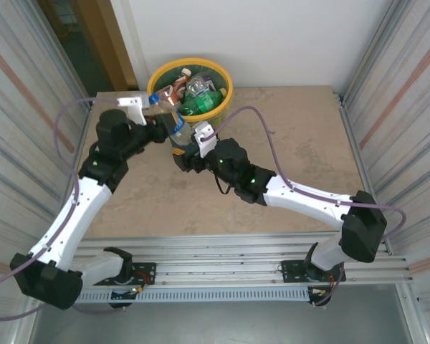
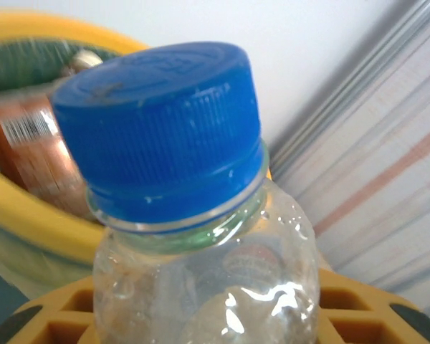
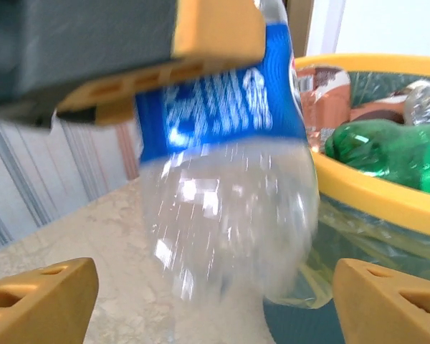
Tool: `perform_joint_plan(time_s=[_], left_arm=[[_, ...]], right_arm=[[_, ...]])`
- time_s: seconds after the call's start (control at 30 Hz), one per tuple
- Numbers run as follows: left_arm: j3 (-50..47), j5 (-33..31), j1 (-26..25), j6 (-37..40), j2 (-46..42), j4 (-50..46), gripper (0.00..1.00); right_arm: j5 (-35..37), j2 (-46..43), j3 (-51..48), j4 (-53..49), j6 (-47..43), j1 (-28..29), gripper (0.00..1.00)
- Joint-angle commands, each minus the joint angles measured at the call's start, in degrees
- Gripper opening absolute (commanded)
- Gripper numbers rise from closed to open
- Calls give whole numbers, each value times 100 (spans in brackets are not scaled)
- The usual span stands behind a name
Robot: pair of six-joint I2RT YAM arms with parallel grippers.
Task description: Put the plastic bottles in the bin
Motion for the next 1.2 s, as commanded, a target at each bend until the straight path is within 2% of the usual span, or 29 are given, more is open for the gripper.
perform_joint_plan(time_s=[0.0,0.17,0.3,0.47,0.63,0.8,0.93,1.0,1.17], left_arm=[[865,219,310,1006,394,-718,23],[2087,506,514,1764,1265,-1115,24],[2826,648,640,2208,1854,-1116,24],[3810,1597,937,2516,2661,-1179,24],[5002,2810,1205,2440,3732,-1521,26],[6441,3750,1368,2243,4870,-2219,26],[7217,4491,1578,1822,5623,-2474,25],[7354,4685,1637,1693,5824,-2468,25],[7365,4668,1642,1655,6037,-2493,24]], right_arm=[[448,-388,-35,-65,-50,32,90],[821,-672,-226,-208,-16,24,98],[1046,-849,-376,-321,12,27,99],[1291,-1038,-520,-463,92,27,98],[1427,-1133,-614,-557,163,25,98],[1542,-1157,-605,-719,211,20,98],[1600,-1152,-608,-810,249,26,98],[1623,-1152,-611,-837,272,25,98],[1641,-1121,-602,-856,280,27,98]])
